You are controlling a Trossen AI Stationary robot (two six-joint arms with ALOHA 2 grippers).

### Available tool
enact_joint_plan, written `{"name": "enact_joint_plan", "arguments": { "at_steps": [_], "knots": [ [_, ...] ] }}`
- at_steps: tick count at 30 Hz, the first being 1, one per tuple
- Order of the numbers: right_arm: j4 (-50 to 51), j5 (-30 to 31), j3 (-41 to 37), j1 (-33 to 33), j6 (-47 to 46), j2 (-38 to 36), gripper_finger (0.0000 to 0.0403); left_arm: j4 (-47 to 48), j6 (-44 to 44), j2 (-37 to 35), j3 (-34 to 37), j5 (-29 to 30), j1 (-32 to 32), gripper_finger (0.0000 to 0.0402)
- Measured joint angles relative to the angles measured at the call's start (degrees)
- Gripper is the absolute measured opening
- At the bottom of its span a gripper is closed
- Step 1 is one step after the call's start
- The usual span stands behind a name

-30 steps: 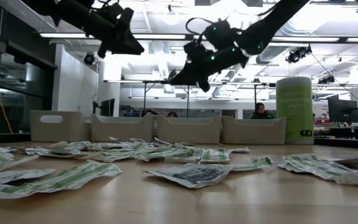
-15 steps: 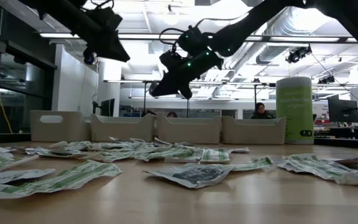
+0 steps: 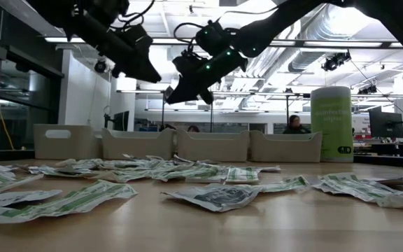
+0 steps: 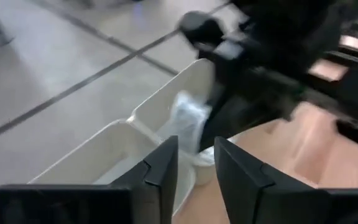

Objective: Pick & Place First Aid Supplies
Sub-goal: Put the orange ointment pack into the middle left gray bin

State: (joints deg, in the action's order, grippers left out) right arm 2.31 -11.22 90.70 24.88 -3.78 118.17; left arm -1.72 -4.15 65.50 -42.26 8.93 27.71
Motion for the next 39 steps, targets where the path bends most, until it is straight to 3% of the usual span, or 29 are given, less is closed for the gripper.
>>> {"name": "enact_joint_plan", "arguments": {
  "at_steps": [3,11,26,39],
  "knots": [
    [0.19,1.69,-0.02,-0.21,0.31,0.0,0.0,-1.62,1.75,0.71,-0.02,-1.77,-0.18,0.014],
    [-0.98,4.94,-0.02,-0.71,1.61,0.0,0.0,-1.2,1.97,0.8,0.02,1.03,-0.38,0.0192],
    [-4.4,4.46,-0.07,-2.18,4.27,-0.01,0.0,-2.82,2.39,3.04,-0.07,0.0,-0.38,0.0195],
    [-4.23,2.71,-0.07,-2.18,4.27,-0.02,0.0,-7.49,2.39,4.82,-0.02,6.41,-0.38,0.0186]
  ]
}}
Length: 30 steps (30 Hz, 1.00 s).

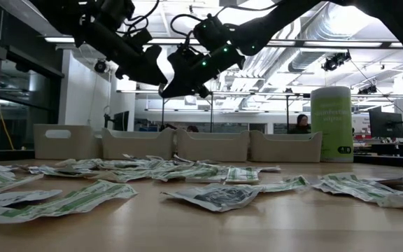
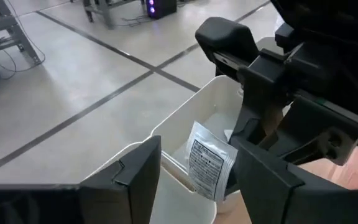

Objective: Pick & Place First Aid Supplies
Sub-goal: Put the orange ointment pack into the middle left gray bin

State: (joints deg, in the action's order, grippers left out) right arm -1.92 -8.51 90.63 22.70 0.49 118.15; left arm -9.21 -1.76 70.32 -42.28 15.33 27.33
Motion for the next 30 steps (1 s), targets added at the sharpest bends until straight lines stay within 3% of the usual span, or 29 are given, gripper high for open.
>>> {"name": "enact_joint_plan", "arguments": {
  "at_steps": [6,19,26,30],
  "knots": [
    [-0.02,0.0,0.0,0.0,0.0,-0.01,0.0,0.41,-0.48,0.0,0.0,-2.79,0.0,0.0141],
    [0.01,0.0,0.0,0.02,-0.01,-0.02,0.0,2.14,-1.73,0.0,0.0,-2.73,0.02,0.0011],
    [0.3,-0.3,0.0,0.02,0.0,-0.02,0.0002,2.44,-1.73,0.0,0.0,-2.8,0.02,0.0002],
    [1.45,-2.14,0.0,0.02,-0.35,-0.02,0.0029,3.5,-1.73,0.0,0.0,-2.79,0.03,0.0002]
  ]
}}
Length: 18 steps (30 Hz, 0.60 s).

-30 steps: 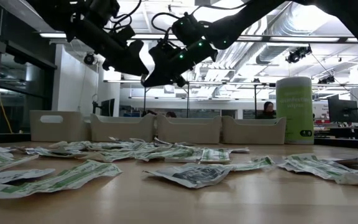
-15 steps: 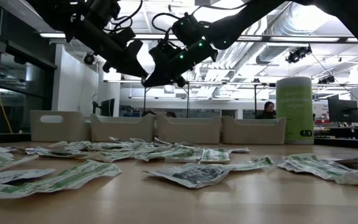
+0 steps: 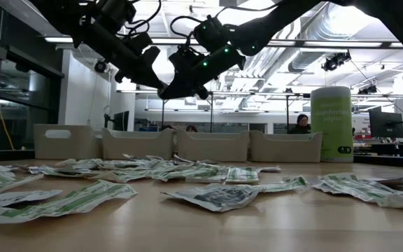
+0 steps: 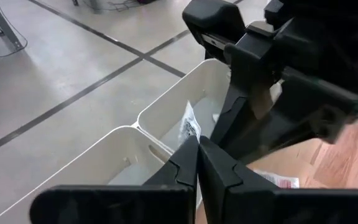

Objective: Pick & Place First Aid Supplies
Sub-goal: Put the orange ointment pack into the middle left gray bin

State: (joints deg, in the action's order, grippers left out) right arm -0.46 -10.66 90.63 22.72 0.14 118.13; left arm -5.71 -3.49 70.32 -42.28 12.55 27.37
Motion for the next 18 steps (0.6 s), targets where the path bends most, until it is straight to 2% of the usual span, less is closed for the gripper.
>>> {"name": "enact_joint_plan", "arguments": {
  "at_steps": [6,10,18],
  "knots": [
    [3.38,1.34,-0.02,0.24,-0.51,-1.64,0.0122,1.37,0.04,0.0,0.0,1.8,0.03,0.0001],
    [5.93,3.16,-0.02,0.68,-2.71,-3.77,0.0163,4.72,-2.06,0.0,0.0,3.68,1.72,0.0001],
    [14.51,4.68,-0.02,1.77,-2.69,-7.55,0.0178,10.51,-10.63,1.87,0.04,-7.53,11.61,0.0]
  ]
}}
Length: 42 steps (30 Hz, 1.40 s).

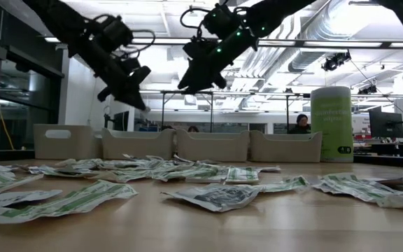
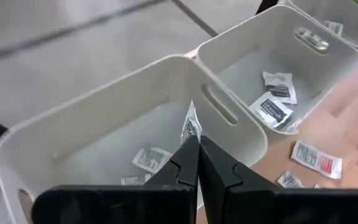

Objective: Pick & Place First Aid Supplies
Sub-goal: Put the orange ointment pack into the middle left gray bin

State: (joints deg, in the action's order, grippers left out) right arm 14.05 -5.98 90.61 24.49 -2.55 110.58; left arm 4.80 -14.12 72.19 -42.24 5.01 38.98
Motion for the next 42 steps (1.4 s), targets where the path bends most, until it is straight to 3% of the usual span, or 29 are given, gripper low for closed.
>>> {"name": "enact_joint_plan", "arguments": {
  "at_steps": [5,14,23,34,42],
  "knots": [
    [5.21,2.84,0.02,0.29,0.28,-1.76,0.0179,1.23,-3.83,2.75,0.0,-5.65,3.97,0.0],
    [12.68,3.97,0.02,0.34,0.02,-2.46,0.0179,1.38,-7.7,7.43,0.0,-9.4,4.65,0.0],
    [15.54,3.51,0.02,0.13,-0.22,-2.46,0.0179,1.38,-10.21,9.15,0.0,-8.95,4.55,0.0004],
    [17.07,3.45,0.02,-2.39,-0.61,-2.46,0.0175,0.94,-7.03,9.15,0.0,-4.03,4.57,0.0077],
    [23.3,4.0,0.04,-4.75,3.43,-2.42,0.0173,-0.73,-2.15,7.69,0.0,-7.18,4.57,0.0087]
  ]
}}
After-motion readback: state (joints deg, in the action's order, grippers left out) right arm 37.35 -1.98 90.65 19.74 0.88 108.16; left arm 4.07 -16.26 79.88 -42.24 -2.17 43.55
